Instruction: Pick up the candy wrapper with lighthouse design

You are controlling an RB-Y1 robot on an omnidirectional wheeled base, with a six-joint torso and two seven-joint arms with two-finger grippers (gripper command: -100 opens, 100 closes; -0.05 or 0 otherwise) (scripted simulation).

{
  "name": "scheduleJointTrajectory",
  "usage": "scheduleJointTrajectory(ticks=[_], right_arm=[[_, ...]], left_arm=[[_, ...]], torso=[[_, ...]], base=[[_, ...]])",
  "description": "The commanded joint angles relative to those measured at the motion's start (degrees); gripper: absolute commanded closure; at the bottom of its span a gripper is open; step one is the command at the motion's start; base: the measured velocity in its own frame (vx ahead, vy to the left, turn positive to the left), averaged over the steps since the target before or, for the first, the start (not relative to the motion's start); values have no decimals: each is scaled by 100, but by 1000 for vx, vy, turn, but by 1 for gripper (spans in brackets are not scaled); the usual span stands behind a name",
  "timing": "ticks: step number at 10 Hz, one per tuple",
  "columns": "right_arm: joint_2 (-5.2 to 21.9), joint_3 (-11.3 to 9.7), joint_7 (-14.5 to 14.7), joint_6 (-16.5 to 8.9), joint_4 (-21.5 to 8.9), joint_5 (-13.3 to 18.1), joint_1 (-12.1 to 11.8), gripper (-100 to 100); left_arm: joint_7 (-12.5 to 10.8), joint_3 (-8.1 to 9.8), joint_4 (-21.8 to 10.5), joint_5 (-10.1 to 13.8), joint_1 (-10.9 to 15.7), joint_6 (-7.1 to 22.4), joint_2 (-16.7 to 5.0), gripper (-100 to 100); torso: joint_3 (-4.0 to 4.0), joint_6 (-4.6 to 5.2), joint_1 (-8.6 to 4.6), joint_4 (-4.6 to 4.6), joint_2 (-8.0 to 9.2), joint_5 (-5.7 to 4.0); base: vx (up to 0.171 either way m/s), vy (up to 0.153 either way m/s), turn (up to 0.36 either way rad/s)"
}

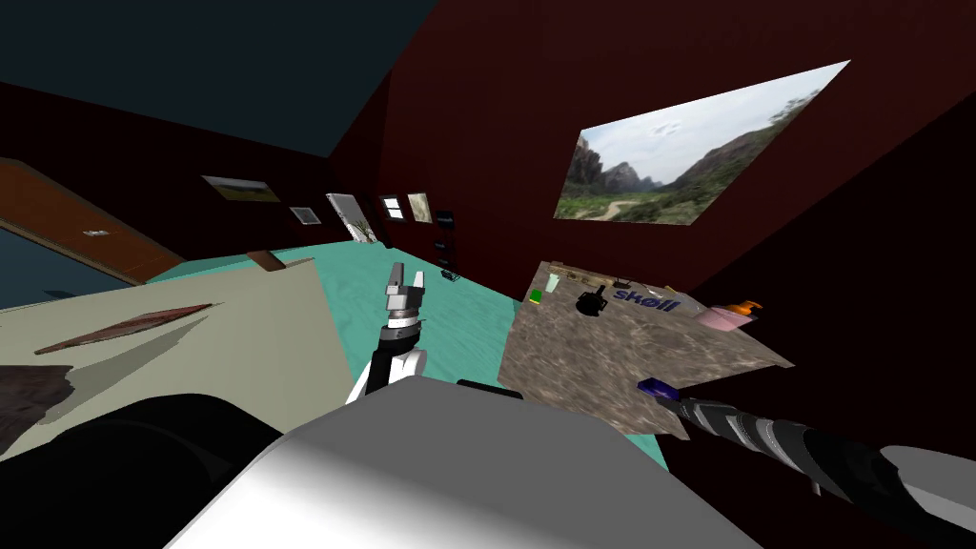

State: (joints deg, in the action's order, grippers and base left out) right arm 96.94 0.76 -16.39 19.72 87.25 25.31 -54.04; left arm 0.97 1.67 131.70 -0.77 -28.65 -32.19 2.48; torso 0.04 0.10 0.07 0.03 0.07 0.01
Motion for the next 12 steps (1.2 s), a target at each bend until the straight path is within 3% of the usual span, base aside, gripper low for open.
scheduleJointTrajectory(ticks=[1, 2, 3, 6, 11, 12], right_arm=[[0, 0, 0, 0, 0, 0, 0, -100], [10, 7, -1, -7, -3, 1, -7, 0], [-164, -63, 92, 19, -95, 38, 40, -100], [-510, -202, 276, 70, -278, 113, 133, -100], [-561, -215, 304, 78, -304, 123, 139, -100], [-563, -216, 307, 78, -305, 124, 140, 100]], left_arm=[[0, 0, 0, 0, 0, 0, 0, 0], [0, 0, 0, 0, 0, 0, 0, 0], [0, 0, 0, 0, 0, 0, 0, 0], [0, 0, 0, 0, 0, 0, 0, 0], [0, 0, 0, 0, 0, 0, 0, 0], [0, 0, 0, 0, 0, 0, 0, 0]], torso=[[0, 0, 0, 0, 0, 0], [1, 3, -4, 1, 2, -2], [2, 3, -6, 1, 2, -2], [5, 4, -13, 2, 8, -5], [3, 2, -11, 2, 5, -3], [3, 3, -9, 1, 4, -3]], base=[[-1, 6, 14], [0, 0, 0], [0, -1, 24], [-4, -5, 15], [-3, -4, 11], [0, 0, 0]])
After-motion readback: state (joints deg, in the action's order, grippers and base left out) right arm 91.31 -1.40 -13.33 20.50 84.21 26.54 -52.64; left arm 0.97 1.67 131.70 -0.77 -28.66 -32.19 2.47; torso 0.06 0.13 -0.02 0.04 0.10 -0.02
